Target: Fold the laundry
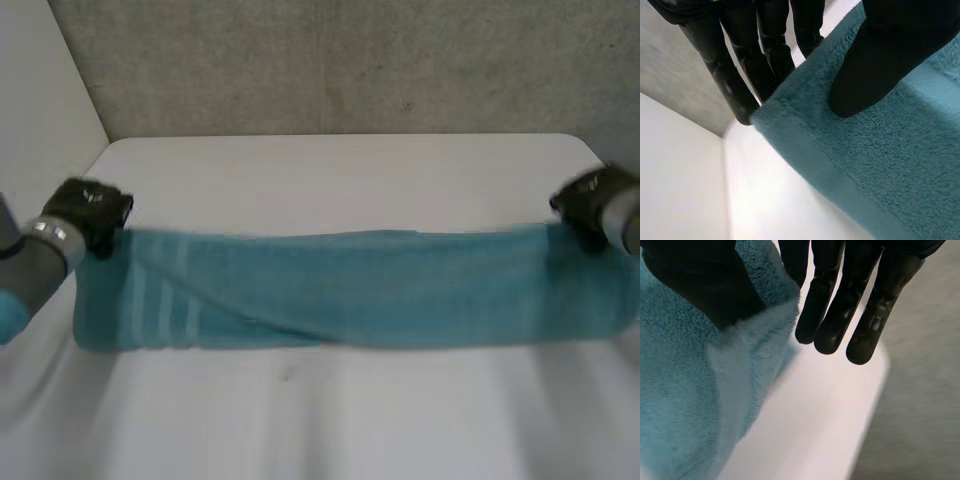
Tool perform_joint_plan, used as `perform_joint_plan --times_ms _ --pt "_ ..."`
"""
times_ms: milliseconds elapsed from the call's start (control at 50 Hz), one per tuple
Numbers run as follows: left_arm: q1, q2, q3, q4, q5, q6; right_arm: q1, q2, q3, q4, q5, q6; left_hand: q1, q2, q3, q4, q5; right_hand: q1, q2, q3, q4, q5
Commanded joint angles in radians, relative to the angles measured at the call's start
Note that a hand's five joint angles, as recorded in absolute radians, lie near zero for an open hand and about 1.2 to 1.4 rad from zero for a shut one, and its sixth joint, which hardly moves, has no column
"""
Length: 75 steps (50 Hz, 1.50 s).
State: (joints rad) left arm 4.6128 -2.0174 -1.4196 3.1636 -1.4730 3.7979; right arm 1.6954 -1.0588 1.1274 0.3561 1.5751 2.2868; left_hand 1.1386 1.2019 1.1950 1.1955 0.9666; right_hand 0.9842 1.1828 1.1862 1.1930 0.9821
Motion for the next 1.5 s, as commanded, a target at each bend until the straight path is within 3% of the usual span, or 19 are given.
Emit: perform_joint_plan --times_ms 20,120,160,220,360,500,760,920,1040,1180,1280,1380,1500 --pt "-0.055 -0.011 0.418 0.166 -0.069 -0.036 0.047 0.085 -0.509 -0.221 0.049 0.129 0.258 0.194 0.201 0.201 0.255 0.412 0.213 0.210 0.203 0.240" --pt "-0.069 0.095 0.441 0.508 -0.087 -0.138 0.043 -0.050 -0.486 -0.590 0.069 0.322 0.258 0.194 0.201 0.201 0.255 0.412 0.213 0.210 0.203 0.240" --pt "-0.066 0.127 0.426 0.620 -0.104 -0.187 0.043 -0.114 -0.434 -0.640 0.078 0.330 0.258 0.194 0.201 0.201 0.255 0.412 0.213 0.210 0.203 0.240" --pt "-0.068 0.140 0.406 0.619 -0.115 -0.211 0.041 -0.176 -0.328 -0.664 0.065 0.332 0.258 0.194 0.201 0.201 0.255 0.412 0.213 0.210 0.203 0.240" --pt "-0.065 0.128 0.268 0.533 -0.112 -0.282 0.050 -0.178 -0.135 -0.649 0.007 0.339 0.258 0.194 0.201 0.201 0.255 0.412 0.213 0.210 0.203 0.240" --pt "-0.058 0.097 0.096 0.535 -0.107 -0.359 0.055 -0.171 0.046 -0.651 -0.069 0.342 0.258 0.194 0.201 0.201 0.255 0.412 0.213 0.210 0.203 0.240" --pt "-0.077 -0.135 -0.125 0.562 -0.038 -0.334 0.047 0.083 0.239 -0.609 -0.086 0.332 0.258 0.194 0.201 0.201 0.255 0.412 0.213 0.210 0.203 0.240" --pt "-0.057 -0.098 -0.248 0.544 -0.036 -0.238 0.041 0.083 0.311 -0.488 -0.090 0.327 0.258 0.194 0.201 0.201 0.255 0.412 0.213 0.210 0.203 0.240" --pt "-0.002 0.052 -0.364 0.478 -0.035 -0.192 0.035 -0.085 0.394 -0.405 -0.107 0.284 0.258 0.194 0.201 0.201 0.255 0.412 0.213 0.210 0.203 0.240" --pt "0.067 0.294 -0.466 0.235 -0.010 -0.138 -0.063 -0.275 0.518 -0.285 -0.133 0.098 0.258 0.194 0.201 0.201 0.255 0.412 0.213 0.210 0.203 0.240" --pt "0.153 0.425 -0.498 -0.023 0.086 -0.037 -0.160 -0.383 0.621 -0.061 -0.132 -0.148 0.258 0.194 0.201 0.201 0.255 0.412 0.213 0.210 0.203 0.240" --pt "0.247 0.512 -0.507 -0.256 0.224 0.100 -0.235 -0.438 0.664 0.027 -0.139 -0.254 0.258 0.194 0.201 0.201 0.255 0.412 0.213 0.210 0.203 0.240" --pt "0.247 0.500 -0.495 -0.219 0.306 0.118 -0.244 -0.437 0.637 -0.057 -0.142 -0.233 0.258 0.194 0.201 0.201 0.255 0.412 0.213 0.210 0.203 0.240"
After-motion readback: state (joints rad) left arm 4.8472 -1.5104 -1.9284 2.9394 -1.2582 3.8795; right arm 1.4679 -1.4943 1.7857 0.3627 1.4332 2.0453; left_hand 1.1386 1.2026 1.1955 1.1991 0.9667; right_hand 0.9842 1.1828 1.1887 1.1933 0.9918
